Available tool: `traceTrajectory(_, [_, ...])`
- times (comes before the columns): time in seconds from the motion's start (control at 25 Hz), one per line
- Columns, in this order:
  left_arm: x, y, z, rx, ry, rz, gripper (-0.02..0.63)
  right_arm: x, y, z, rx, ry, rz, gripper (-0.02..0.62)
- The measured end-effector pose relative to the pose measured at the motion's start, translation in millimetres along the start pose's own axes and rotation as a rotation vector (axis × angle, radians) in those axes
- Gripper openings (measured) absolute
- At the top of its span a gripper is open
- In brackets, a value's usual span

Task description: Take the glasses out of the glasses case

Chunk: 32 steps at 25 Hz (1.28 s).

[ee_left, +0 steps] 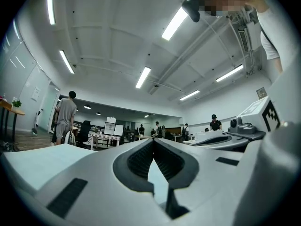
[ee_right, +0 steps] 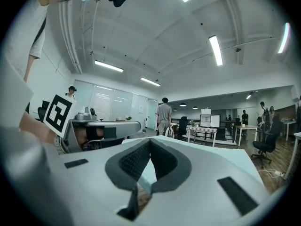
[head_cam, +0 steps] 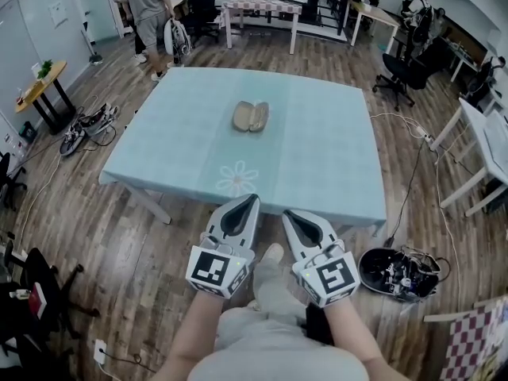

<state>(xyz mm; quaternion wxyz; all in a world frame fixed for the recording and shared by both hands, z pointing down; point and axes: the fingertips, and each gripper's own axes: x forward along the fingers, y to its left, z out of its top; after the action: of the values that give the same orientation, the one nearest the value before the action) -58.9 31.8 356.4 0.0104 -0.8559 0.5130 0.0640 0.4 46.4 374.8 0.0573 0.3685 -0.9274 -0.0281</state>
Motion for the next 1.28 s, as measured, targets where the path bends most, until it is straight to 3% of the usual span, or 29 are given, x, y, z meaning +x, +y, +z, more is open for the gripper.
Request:
traceTrajectory(0.8, [83.8, 84.9, -22.0, 0.020, 0.064, 0.012, 0.009, 107.2, -63.9, -11.6, 0.064, 0.000, -0.008, 0.008])
traceTrajectory(1.08, [124.0, 111.1, -34.0, -0.024, 0.096, -0.040, 0.009, 151.6, -97.7, -15.3, 0.081, 0.012, -0.016, 0.008])
traceTrajectory(1.28, [153.0, 132.8, -38.9, -0.057, 0.104, -0.033, 0.009, 179.0, -119.0, -13.3, 0.078, 0.014, -0.013, 0.008])
